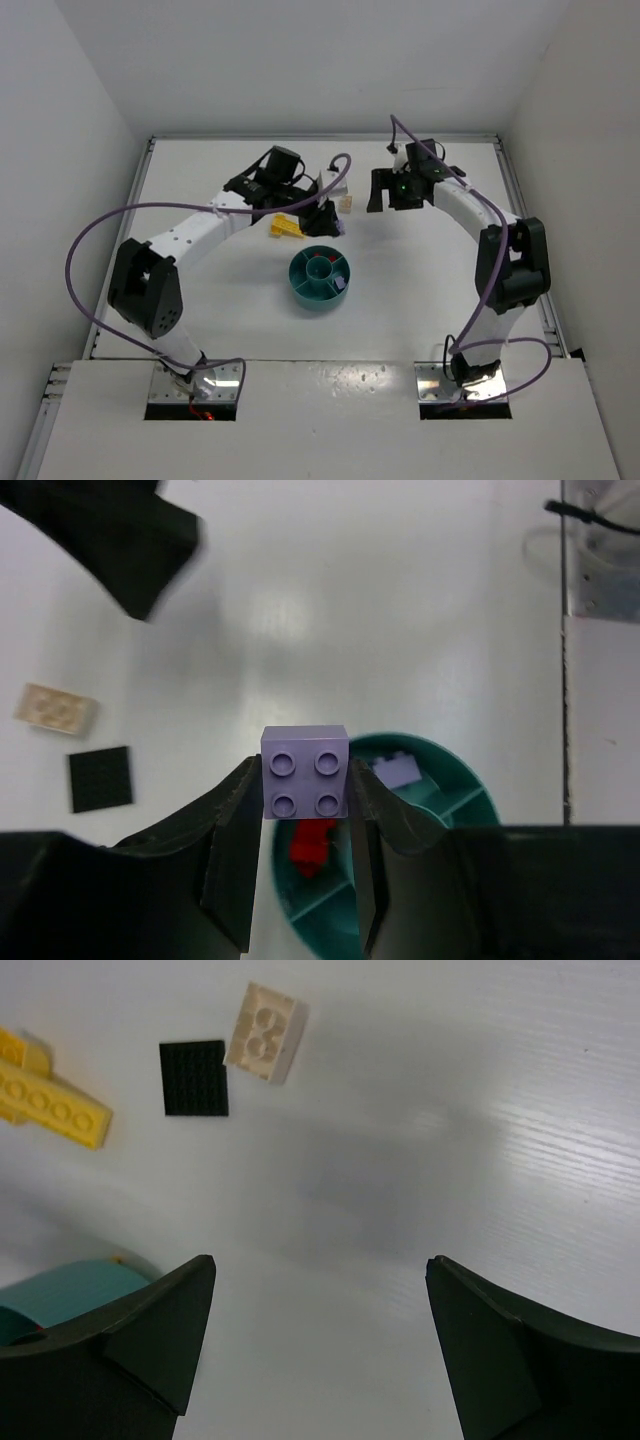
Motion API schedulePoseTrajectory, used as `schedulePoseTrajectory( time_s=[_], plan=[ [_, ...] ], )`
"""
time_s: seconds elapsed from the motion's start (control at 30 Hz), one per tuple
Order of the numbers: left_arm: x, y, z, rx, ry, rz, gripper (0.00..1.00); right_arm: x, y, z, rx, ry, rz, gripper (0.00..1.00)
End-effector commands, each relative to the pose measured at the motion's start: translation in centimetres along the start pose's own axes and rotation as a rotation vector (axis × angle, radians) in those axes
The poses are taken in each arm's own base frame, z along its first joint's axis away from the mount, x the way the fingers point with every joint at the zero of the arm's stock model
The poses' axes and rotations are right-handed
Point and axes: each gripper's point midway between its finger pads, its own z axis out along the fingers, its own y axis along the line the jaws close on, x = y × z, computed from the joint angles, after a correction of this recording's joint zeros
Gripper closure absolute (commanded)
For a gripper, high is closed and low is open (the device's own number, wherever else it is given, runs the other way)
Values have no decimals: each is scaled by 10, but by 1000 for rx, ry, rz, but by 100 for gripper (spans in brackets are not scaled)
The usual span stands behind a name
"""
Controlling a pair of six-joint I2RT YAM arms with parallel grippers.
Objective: Sort the legos into containers by color
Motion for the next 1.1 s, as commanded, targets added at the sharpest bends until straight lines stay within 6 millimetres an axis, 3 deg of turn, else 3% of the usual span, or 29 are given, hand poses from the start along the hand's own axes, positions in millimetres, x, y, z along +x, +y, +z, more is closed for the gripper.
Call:
schedulePoseTrajectory(
  time_s=[0.0,0.23,0.43,0.7,1.07],
  plan=[
    [10,-37,-1,114,16,60,69,-41,3,-3,-24,-98,129,14],
    [29,-71,14,195,85,121,68,-44,2,1,-63,-99,149,14],
    [36,-82,22,207,118,153,68,-34,0,1,-77,-78,162,14],
    [45,-78,27,190,154,151,64,-30,-4,-6,-85,-86,163,14],
    [46,-72,28,166,171,155,45,-23,3,-12,-129,-79,107,14]
  ],
)
